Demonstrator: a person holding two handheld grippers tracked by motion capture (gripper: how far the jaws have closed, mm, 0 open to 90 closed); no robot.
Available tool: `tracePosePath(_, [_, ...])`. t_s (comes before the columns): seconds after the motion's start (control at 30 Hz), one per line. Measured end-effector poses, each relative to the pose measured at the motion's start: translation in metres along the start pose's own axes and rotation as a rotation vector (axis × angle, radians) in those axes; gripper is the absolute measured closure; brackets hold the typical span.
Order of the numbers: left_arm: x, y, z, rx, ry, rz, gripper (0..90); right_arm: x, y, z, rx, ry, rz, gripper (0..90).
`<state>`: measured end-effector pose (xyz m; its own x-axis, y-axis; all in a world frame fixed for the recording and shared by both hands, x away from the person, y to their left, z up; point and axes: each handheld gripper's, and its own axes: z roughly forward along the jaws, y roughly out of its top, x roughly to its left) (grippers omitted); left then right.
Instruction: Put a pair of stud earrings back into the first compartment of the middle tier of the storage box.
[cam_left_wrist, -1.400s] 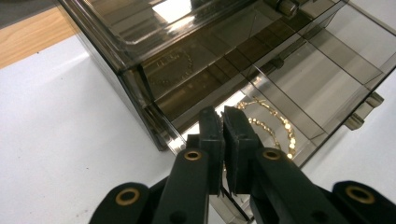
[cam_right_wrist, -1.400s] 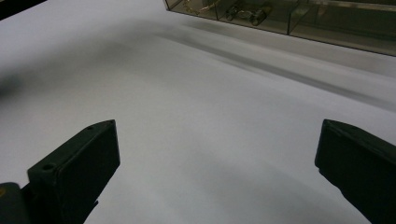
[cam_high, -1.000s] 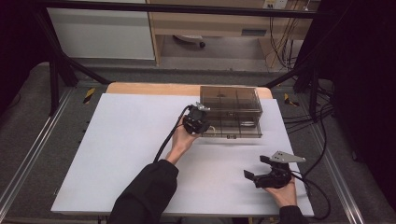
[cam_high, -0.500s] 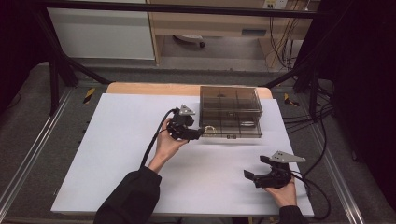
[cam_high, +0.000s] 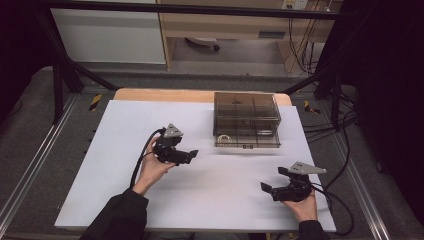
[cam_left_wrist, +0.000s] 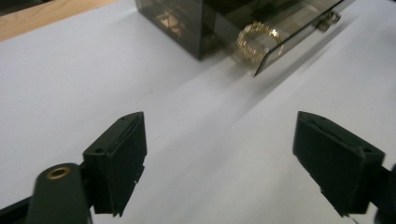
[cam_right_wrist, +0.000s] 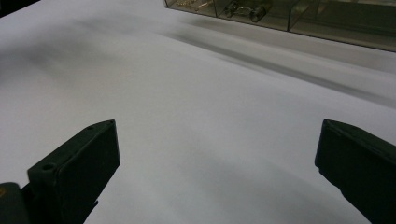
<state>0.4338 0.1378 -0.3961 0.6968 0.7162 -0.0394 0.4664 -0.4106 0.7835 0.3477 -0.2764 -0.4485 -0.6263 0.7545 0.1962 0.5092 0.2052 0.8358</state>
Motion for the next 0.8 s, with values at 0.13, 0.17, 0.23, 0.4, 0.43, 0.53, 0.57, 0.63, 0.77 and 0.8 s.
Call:
tracePosePath(0.13, [0.006, -0.017, -0.012, 0.002, 0.018, -0.003, 12.9, 0.0, 0.0, 0.0, 0.003, 0.0, 0.0, 0.4])
tracePosePath(0.17, [0.007, -0.021, -0.015, -0.001, 0.022, -0.007, 12.2, 0.0, 0.0, 0.001, 0.0, -0.001, -0.001, 0.5])
tracePosePath(0.23, [0.01, -0.029, -0.021, -0.005, 0.036, -0.012, 11.2, 0.0, 0.0, 0.001, 0.004, -0.002, -0.001, 0.5])
tracePosePath(0.4, [0.017, -0.049, -0.036, -0.003, 0.061, -0.026, 9.1, 0.0, 0.0, 0.001, 0.007, -0.001, -0.003, 0.5])
tracePosePath(0.43, [0.018, -0.052, -0.04, -0.003, 0.064, -0.028, 9.0, 0.0, 0.0, 0.001, 0.007, -0.001, -0.003, 0.5])
tracePosePath(0.53, [0.023, -0.064, -0.05, -0.008, 0.071, -0.038, 8.7, 0.0, 0.0, 0.001, 0.006, -0.001, -0.003, 0.5])
tracePosePath(0.57, [0.024, -0.067, -0.054, -0.01, 0.071, -0.041, 8.7, 0.0, 0.0, 0.001, 0.007, -0.002, -0.002, 0.5])
tracePosePath(0.63, [0.026, -0.073, -0.059, -0.014, 0.075, -0.046, 8.7, -0.001, 0.0, 0.001, 0.007, -0.003, -0.004, 0.4])
tracePosePath(0.77, [0.029, -0.083, -0.067, -0.013, 0.078, -0.054, 8.1, 0.0, 0.0, 0.001, 0.009, -0.003, 0.0, 0.5])
tracePosePath(0.8, [0.03, -0.086, -0.068, -0.012, 0.077, -0.054, 7.8, 0.0, 0.0, 0.001, 0.008, -0.003, 0.002, 0.4])
